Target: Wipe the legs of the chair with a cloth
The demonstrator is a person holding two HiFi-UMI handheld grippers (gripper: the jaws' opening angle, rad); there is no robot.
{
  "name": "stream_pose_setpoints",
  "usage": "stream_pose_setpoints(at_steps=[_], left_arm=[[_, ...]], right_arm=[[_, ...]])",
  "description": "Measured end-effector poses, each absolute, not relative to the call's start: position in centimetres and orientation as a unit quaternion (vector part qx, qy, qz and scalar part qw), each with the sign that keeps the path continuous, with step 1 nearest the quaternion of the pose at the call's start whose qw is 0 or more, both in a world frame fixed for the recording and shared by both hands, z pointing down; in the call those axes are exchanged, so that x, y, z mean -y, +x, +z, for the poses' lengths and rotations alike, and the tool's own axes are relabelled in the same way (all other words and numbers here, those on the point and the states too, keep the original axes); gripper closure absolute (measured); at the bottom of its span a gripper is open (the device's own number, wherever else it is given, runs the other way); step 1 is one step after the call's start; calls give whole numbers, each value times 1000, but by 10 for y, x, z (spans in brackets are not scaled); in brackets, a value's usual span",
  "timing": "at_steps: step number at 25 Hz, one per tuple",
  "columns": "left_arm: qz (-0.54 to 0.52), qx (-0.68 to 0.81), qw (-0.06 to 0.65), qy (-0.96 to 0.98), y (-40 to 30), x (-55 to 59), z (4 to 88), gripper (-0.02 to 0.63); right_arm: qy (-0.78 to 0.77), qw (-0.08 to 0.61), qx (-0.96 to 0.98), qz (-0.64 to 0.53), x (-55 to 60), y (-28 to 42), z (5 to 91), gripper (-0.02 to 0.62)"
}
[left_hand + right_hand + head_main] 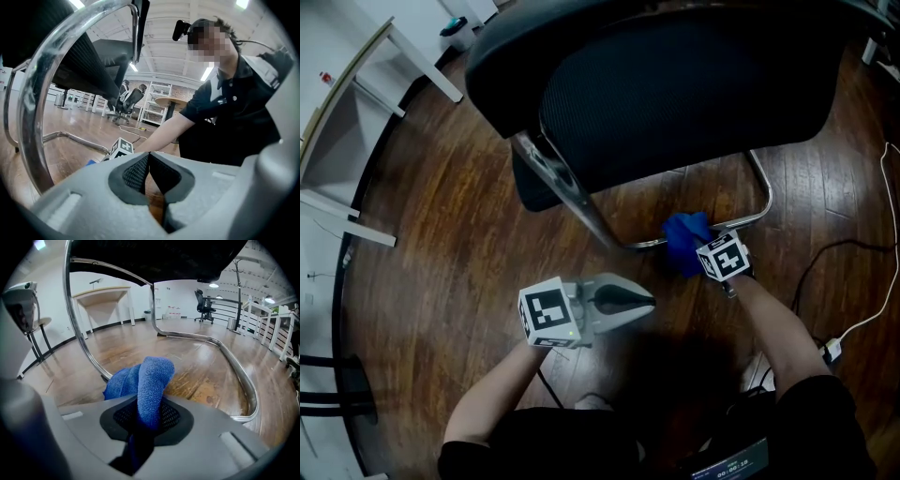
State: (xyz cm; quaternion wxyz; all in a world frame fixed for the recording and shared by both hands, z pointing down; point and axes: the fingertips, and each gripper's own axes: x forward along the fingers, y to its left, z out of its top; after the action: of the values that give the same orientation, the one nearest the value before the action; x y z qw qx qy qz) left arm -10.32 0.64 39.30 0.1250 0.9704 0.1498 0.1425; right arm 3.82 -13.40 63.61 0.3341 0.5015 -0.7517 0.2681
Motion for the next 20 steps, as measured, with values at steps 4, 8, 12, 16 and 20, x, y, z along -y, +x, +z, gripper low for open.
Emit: stream_pose_setpoints(at_steps=[4, 8, 12, 16, 20], left_arm=[[142, -138, 126, 972, -112, -5, 390, 606], [145, -136, 115, 973, -121, -9, 389, 606], [144, -131, 111, 975, -124, -8, 385, 606], [125, -154, 118, 973, -120, -14, 376, 606], [124, -184, 124, 967, -117, -25, 377, 606]], right_arm=[[455, 333, 781, 268, 132, -17, 639, 538], [410, 307, 818, 262, 134, -88, 621, 538], [355, 234, 869, 254, 135, -141, 564, 538], [314, 180, 902, 235, 127, -156, 503, 538], [250, 98, 944, 191, 119, -159, 423, 539]])
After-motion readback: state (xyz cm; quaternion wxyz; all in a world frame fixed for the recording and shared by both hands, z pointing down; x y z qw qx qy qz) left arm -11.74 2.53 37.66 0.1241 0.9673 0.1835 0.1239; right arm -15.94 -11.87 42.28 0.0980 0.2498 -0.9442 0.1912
